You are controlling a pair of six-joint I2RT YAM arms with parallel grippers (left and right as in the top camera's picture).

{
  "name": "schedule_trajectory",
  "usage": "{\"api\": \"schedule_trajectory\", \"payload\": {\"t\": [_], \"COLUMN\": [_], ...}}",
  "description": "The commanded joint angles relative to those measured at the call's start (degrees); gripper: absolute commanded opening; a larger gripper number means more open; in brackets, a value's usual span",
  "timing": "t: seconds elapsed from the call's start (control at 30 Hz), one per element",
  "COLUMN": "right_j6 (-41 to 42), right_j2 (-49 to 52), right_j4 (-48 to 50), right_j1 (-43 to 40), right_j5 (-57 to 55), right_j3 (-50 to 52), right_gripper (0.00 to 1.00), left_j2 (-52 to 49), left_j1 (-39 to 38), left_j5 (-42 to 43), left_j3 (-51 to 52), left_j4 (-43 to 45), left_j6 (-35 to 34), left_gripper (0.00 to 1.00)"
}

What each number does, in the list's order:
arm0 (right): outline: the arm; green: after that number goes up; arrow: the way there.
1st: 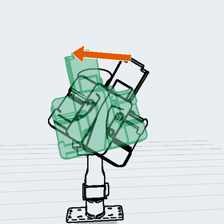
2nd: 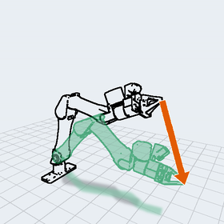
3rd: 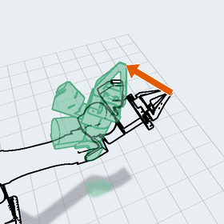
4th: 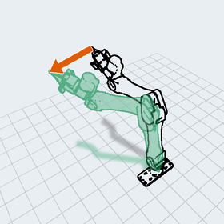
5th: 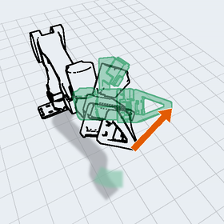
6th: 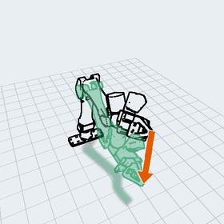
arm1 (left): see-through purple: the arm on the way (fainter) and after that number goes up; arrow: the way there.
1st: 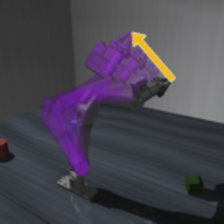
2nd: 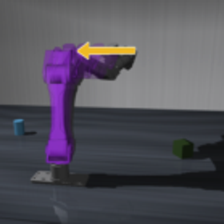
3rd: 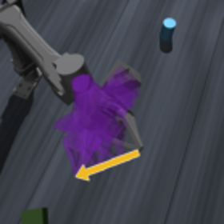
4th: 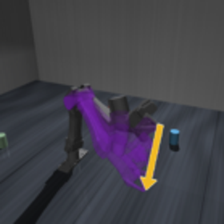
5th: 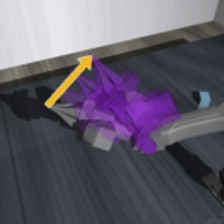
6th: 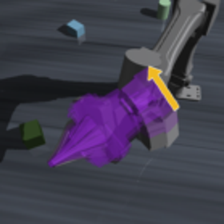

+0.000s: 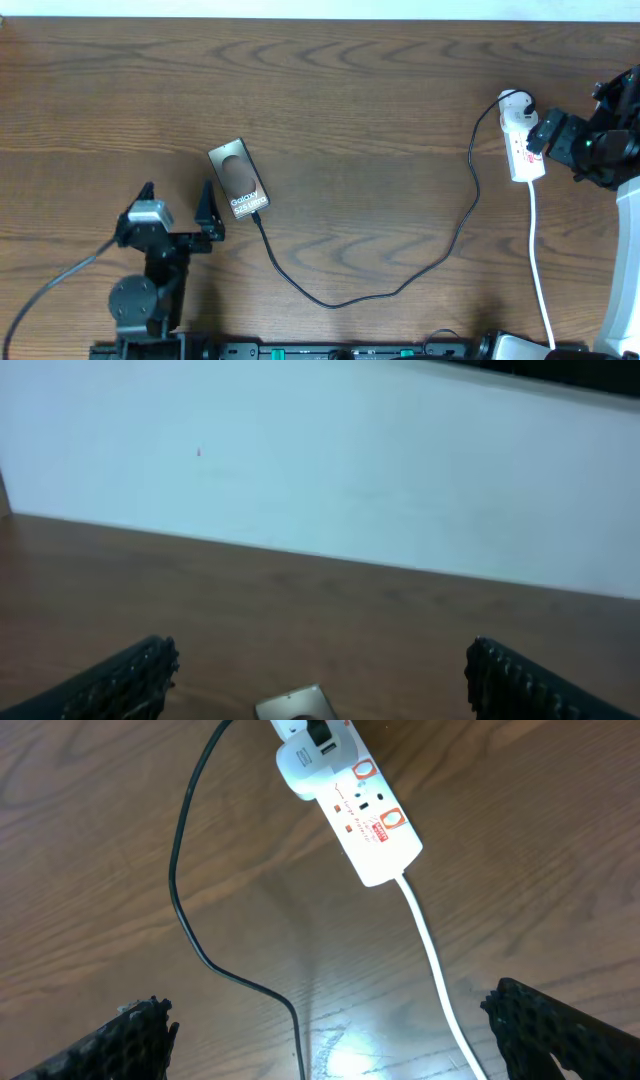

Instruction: Plug charger to phone and switch on socket

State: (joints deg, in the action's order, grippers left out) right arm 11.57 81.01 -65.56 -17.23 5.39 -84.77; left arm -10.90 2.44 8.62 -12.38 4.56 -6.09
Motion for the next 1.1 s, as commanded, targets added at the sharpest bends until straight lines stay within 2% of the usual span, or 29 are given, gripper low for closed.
{"api": "schedule_trajectory", "payload": {"t": [0.0, 0.2, 0.37, 0.73, 1.07], "right_j6": [0.6, 0.6, 0.6, 0.6, 0.6], "right_j2": [-0.4, -0.4, -0.4, -0.4, -0.4], "right_j4": [-0.1, -0.1, -0.1, -0.1, -0.1], "right_j1": [0.0, 0.0, 0.0, 0.0, 0.0], "right_j5": [0.2, 0.1, 0.1, 0.2, 0.2], "right_j3": [0.0, 0.0, 0.0, 0.0, 0.0], "right_gripper": [0.99, 0.99, 0.99, 0.99, 0.99], "left_j2": [4.3, 11.0, 10.8, 10.8, 10.8], "left_j1": [-0.3, -0.4, -0.7, -1.0, -1.0], "left_j5": [-1.1, -4.2, -6.2, -10.1, -10.4], "left_j3": [3.7, 9.2, 11.9, 12.2, 12.2], "left_j4": [2.9, 4.2, 5.2, -8.7, -8.9], "left_j6": [0.5, 0.5, 1.0, 1.0, 2.3], "left_gripper": [0.94, 0.94, 0.94, 0.94, 0.94]}}
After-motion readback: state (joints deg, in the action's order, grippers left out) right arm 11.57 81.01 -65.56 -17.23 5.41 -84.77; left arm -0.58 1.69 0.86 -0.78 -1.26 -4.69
